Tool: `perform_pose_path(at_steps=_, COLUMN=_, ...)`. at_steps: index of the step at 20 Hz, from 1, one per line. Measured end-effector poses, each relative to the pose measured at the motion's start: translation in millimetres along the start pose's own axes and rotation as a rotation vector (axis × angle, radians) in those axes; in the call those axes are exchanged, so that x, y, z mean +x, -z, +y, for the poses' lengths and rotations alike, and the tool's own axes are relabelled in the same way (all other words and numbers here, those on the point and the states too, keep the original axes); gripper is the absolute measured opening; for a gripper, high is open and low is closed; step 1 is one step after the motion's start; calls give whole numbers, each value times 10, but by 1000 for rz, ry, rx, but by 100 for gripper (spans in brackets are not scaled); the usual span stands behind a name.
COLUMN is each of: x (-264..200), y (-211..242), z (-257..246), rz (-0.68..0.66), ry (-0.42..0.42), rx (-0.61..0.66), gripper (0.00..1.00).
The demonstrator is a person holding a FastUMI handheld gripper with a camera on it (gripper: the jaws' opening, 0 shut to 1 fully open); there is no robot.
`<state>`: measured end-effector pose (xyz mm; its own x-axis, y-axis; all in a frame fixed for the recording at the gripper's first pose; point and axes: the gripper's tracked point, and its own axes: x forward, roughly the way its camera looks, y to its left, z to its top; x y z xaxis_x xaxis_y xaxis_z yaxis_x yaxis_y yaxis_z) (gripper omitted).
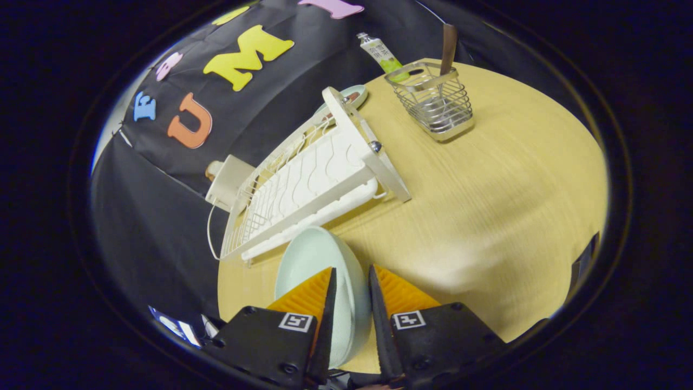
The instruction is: Take the plate from the dish rack, then take the spoon from the basket and place it into the plate.
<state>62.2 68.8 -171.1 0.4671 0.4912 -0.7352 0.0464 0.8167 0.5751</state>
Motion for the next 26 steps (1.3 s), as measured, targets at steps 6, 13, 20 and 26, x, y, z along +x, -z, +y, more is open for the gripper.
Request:
perform_pose_path(at_steps=6, x=-334, y=-252, z=-48, rz=-195, ry=75, rx=-200, gripper=48)
perform_pose_path(at_steps=13, x=-1158, y=-653, z=-43, rz=-582, ry=186, rx=-423, gripper=89)
perform_pose_path(at_steps=20, x=-1609, y=-1029, z=-384, rz=-829, ry=274, rx=-565, gripper=100)
perform_pose_path(at_steps=26, x=-1474, y=-1549, z=-708, rz=-861, ry=268, rx=-558, gripper=100)
